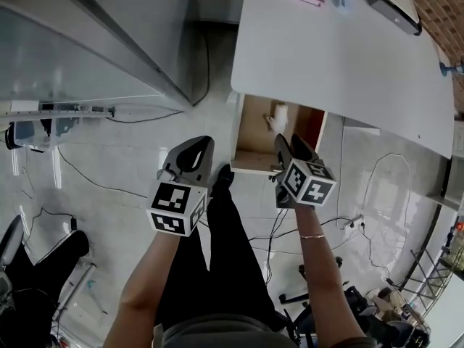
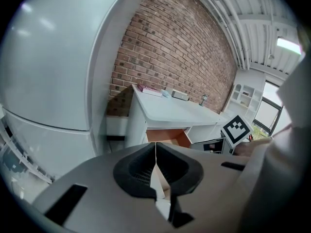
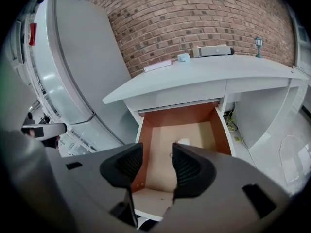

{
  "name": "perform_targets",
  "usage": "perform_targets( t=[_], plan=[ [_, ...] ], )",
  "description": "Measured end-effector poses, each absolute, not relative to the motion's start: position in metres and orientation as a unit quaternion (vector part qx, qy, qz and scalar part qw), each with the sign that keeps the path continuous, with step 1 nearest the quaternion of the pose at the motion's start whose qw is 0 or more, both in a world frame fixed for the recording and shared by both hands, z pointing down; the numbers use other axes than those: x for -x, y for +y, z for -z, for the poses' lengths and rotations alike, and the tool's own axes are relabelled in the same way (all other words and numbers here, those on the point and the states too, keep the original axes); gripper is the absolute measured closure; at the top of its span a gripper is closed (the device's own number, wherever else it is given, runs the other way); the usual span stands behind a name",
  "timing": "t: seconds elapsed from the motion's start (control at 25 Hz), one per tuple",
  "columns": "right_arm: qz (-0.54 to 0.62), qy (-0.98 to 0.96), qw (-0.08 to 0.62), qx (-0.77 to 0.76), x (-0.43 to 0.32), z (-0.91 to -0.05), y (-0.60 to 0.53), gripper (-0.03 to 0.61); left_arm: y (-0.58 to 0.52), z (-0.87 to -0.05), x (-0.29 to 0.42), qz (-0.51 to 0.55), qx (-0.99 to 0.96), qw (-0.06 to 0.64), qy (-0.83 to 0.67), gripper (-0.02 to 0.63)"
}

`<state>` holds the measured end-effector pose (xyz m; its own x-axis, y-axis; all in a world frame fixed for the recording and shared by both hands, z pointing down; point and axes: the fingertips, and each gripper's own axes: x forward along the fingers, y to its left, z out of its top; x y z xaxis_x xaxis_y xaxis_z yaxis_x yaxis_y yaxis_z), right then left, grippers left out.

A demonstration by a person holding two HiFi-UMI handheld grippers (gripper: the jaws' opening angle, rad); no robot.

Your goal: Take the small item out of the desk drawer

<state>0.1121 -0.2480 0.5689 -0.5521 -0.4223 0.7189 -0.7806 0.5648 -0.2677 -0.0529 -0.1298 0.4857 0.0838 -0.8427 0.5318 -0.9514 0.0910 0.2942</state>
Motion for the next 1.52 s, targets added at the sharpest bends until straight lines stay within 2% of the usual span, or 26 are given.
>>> perform_targets(
  t=[0.92,1.52],
  plan=[
    [-0.277,-0.797,0.402,-0.355,-0.114,-0.667,-0.293,0.385,-0.132,-0.536,0.058,-0.067,-0.644,0.327,-0.688,0.591],
    [-0.266,-0.786,0.428,-0.358,-0.111,-0.705,-0.313,0.365,-0.133,-0.553,0.059,-0.059,-0.642,0.327,-0.691,0.591]
  ],
)
